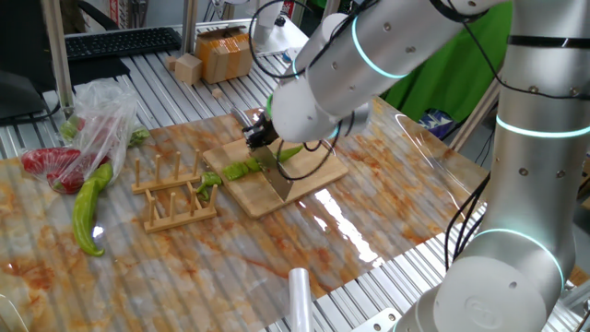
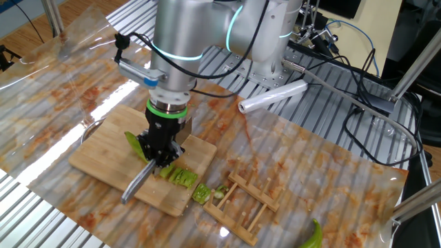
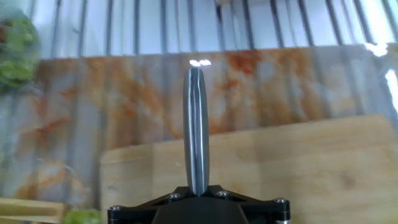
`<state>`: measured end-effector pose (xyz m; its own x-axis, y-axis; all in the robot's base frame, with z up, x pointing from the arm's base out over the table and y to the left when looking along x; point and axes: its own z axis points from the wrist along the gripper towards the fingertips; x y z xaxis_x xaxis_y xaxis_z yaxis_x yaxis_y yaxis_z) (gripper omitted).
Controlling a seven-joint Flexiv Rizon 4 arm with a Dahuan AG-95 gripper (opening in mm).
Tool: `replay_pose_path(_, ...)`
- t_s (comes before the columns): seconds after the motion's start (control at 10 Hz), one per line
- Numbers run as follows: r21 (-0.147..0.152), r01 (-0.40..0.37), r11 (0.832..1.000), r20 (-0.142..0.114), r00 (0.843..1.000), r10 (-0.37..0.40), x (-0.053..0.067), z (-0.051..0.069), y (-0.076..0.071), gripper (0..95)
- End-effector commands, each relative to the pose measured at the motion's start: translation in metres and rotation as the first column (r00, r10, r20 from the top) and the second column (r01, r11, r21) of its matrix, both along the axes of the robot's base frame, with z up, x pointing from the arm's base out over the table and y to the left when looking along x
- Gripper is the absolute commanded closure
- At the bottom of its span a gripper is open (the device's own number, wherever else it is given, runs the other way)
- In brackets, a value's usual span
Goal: Chop the chili peppers
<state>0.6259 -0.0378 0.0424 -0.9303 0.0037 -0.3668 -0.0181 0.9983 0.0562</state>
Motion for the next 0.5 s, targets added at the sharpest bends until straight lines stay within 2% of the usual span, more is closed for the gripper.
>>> replay_pose_path(0.1,-0.005,0.009,1.000,-0.001,1.000,-0.009,-0.002,0.001,0.001,95.0)
replay_pose_path(0.3,-0.020,0.015,1.000,0.006,1.000,-0.015,-0.012,0.000,0.003,95.0)
replay_pose_path(0.5,-0.018,0.011,1.000,0.004,1.000,-0.011,-0.011,-0.001,0.003,95.0)
